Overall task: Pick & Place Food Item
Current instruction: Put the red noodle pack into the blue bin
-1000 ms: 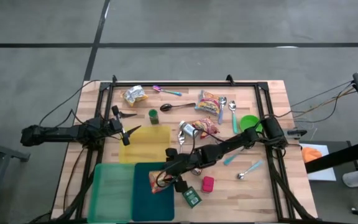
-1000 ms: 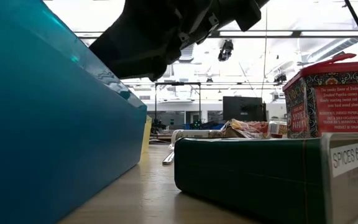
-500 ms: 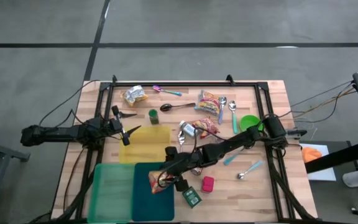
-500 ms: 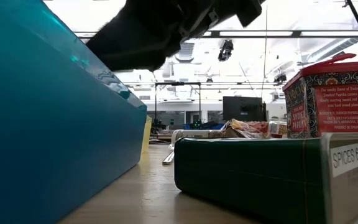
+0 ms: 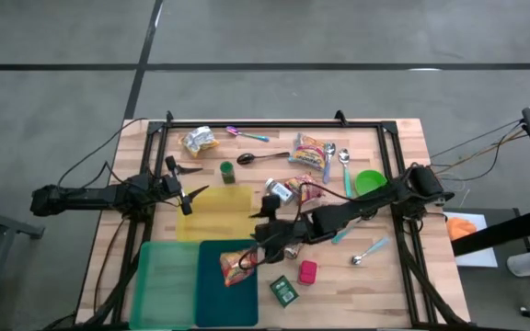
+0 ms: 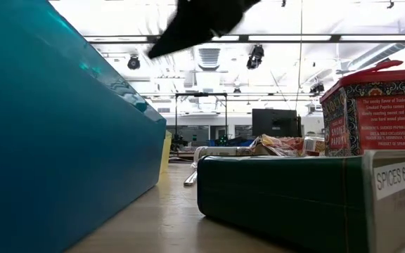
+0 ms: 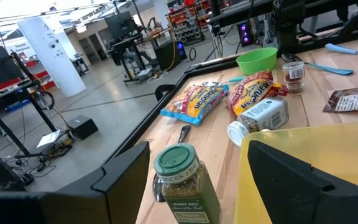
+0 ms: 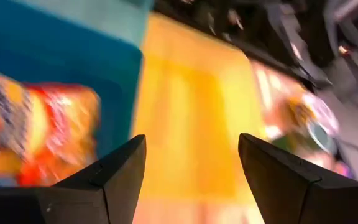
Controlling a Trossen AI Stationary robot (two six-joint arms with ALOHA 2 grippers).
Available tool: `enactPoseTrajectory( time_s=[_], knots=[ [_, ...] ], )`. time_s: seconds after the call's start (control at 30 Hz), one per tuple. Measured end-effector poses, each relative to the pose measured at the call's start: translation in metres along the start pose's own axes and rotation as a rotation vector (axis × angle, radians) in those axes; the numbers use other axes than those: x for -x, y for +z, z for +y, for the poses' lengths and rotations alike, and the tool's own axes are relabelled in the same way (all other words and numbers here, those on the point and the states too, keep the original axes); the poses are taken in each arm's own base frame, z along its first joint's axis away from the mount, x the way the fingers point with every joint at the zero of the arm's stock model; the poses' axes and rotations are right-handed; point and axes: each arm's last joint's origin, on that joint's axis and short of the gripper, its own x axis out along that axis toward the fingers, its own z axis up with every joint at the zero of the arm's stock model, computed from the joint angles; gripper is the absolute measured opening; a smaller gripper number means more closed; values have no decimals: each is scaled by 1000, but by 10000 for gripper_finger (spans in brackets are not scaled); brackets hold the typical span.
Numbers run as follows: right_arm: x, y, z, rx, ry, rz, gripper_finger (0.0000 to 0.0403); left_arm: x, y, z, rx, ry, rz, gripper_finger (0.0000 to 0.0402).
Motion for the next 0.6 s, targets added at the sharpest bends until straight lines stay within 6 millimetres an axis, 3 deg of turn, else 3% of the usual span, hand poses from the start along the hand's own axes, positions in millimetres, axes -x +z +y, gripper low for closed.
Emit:
enactPoseTrajectory(
  time_s=[0.3, 0.6],
  knots=[
    [7, -25, -4, -17, -154, 228, 254, -1, -1, -1, -6, -7, 14, 275],
    [5, -55, 0, -24, -292, 308, 254, -1, -1, -1, -7, -7, 17, 275]
  ],
)
